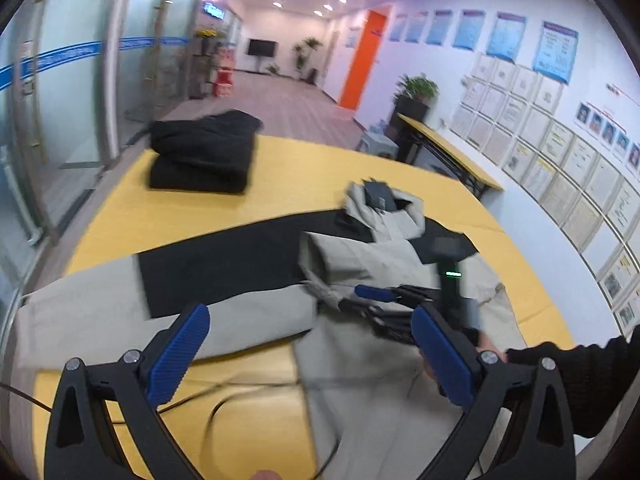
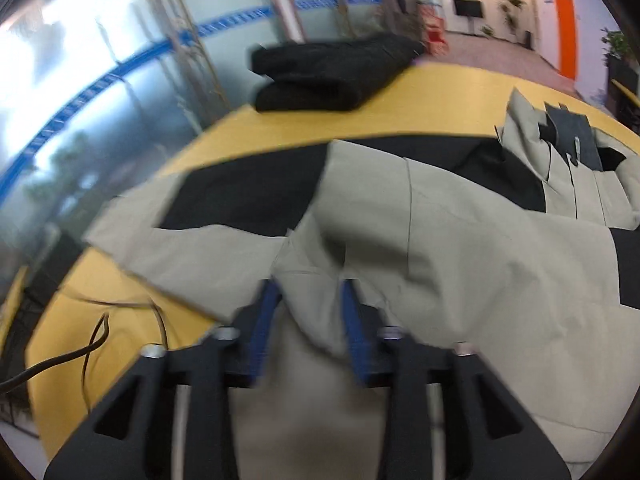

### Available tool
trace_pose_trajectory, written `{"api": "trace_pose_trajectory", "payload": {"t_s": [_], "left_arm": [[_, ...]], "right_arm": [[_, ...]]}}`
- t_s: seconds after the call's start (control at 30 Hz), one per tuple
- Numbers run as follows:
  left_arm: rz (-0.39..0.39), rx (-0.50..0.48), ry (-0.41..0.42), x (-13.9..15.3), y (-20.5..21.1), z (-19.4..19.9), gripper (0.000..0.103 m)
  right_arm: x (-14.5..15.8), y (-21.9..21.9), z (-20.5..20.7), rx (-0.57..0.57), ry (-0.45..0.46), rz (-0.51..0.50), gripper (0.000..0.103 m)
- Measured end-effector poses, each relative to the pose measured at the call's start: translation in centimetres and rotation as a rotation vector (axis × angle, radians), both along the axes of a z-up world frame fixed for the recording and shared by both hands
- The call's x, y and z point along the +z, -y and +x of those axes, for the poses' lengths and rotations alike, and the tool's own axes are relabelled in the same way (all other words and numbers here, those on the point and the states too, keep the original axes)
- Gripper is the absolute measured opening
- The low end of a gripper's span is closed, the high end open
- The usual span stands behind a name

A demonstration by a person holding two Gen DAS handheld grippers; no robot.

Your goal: Fold clothes

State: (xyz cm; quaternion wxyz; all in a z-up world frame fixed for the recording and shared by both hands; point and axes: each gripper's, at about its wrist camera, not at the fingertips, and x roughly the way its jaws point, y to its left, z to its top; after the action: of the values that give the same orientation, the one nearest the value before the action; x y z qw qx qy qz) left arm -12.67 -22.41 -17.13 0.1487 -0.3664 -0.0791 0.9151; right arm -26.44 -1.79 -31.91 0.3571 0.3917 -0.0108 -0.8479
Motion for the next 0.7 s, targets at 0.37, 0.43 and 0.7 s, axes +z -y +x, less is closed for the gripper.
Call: {"api": "trace_pose_trajectory", "payload": {"t_s": [0.37, 0.43, 0.7], "left_arm": [[0.000, -0.278, 0.045, -9.8, -16.8, -13.6, 0.103], [-0.077, -0.229, 0.132, -13.5, -18.3, -15.5, 0.103], [-0.148, -0.181, 0.224, -17.2, -16.1, -11.3, 0.102]], "right_arm": [[2.9, -28.5, 1.8, -0.258, -0.037, 0.117, 0.075], [1.3, -32.2, 0.3, -0.292, 0.005, 0.175, 0.075], [-3.3, -39.3, 0.0, -0.301, 0.040, 0.282, 0.068]]}}
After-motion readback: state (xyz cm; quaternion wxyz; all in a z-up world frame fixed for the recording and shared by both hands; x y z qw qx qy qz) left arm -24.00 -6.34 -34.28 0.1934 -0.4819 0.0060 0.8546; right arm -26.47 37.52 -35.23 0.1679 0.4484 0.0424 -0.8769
